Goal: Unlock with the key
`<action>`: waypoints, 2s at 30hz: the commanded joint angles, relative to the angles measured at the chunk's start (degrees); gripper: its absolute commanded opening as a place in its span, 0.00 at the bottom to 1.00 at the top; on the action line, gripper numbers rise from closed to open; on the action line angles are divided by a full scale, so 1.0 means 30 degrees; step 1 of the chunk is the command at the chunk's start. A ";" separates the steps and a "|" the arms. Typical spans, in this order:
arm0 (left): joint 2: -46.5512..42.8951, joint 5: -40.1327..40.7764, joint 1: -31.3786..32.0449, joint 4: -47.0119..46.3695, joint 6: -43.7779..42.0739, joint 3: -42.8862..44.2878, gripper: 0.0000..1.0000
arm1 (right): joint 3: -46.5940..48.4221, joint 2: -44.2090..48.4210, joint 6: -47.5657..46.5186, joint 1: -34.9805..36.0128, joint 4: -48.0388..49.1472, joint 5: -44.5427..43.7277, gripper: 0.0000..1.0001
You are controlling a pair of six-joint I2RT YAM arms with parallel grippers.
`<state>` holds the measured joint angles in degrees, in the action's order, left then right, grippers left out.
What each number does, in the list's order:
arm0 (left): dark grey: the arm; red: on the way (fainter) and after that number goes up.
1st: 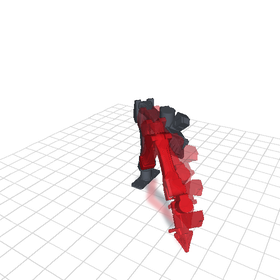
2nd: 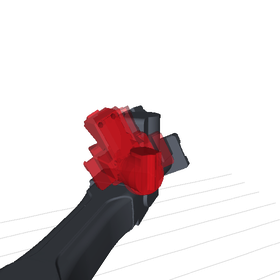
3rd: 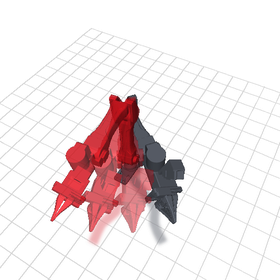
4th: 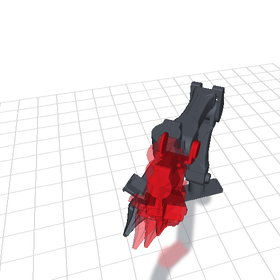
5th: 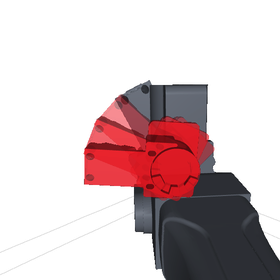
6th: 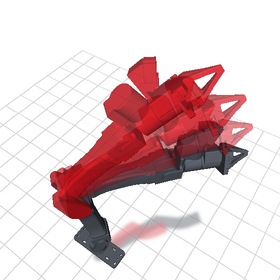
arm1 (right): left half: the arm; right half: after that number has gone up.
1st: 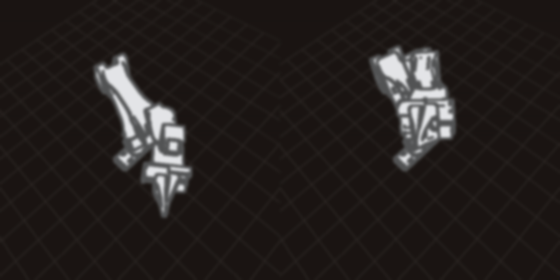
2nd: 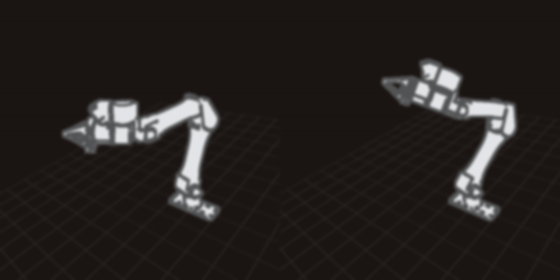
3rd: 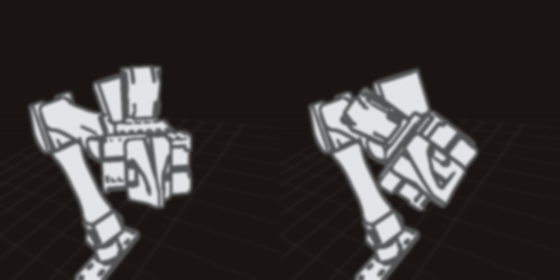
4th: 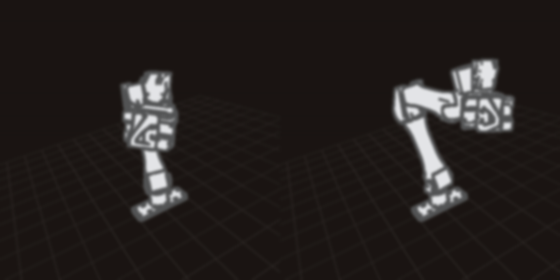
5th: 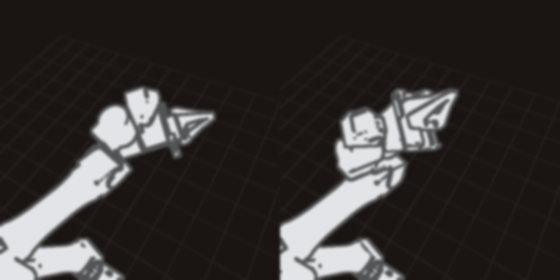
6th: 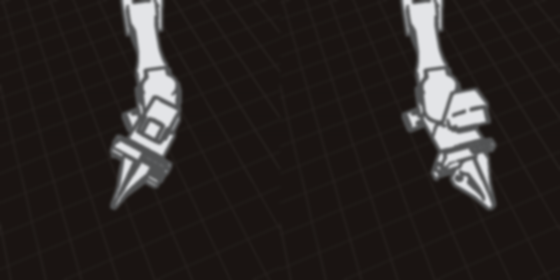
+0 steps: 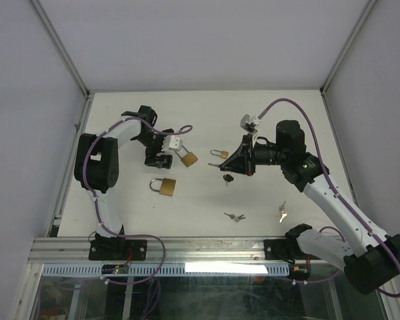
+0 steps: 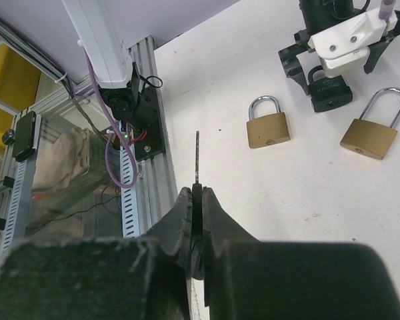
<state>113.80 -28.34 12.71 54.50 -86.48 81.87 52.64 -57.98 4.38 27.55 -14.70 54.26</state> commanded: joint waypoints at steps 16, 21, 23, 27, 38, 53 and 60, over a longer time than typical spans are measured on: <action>0.0275 -0.0575 0.0828 0.1057 -0.2704 -0.0992 0.78 | -0.0072 0.0432 0.0119 -0.0404 0.1054 0.0491 0.00; -0.0082 -0.0743 0.0833 0.0671 -0.2237 -0.0981 0.42 | -0.0009 0.0370 0.0235 -0.0451 0.1104 0.0519 0.00; -0.0339 -0.0778 0.0847 0.0667 -0.2218 -0.1045 0.26 | 0.0002 0.0439 0.0317 -0.0479 0.1162 0.0546 0.00; -0.1294 -0.0664 0.0832 0.0671 -0.2066 -0.1262 0.00 | 0.0044 0.0699 0.0536 -0.0509 0.1197 0.0508 0.00; -1.2213 -0.3729 0.1082 -0.6774 0.2341 -0.2993 0.00 | 0.1877 0.1072 0.4428 -0.0816 -0.1654 -0.3101 0.00; -2.3233 -0.3436 0.4550 -1.3231 0.3469 -0.9651 0.00 | 0.2897 0.1834 0.4300 0.2964 0.0371 -0.4690 0.00; -2.5014 -0.7321 0.4560 -1.3317 0.2155 -1.0421 0.00 | 0.2627 0.1738 0.2264 0.3004 0.0044 -0.2204 0.00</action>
<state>42.39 -38.63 25.91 23.90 -76.09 49.65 59.24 -53.52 15.92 36.27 -16.62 43.44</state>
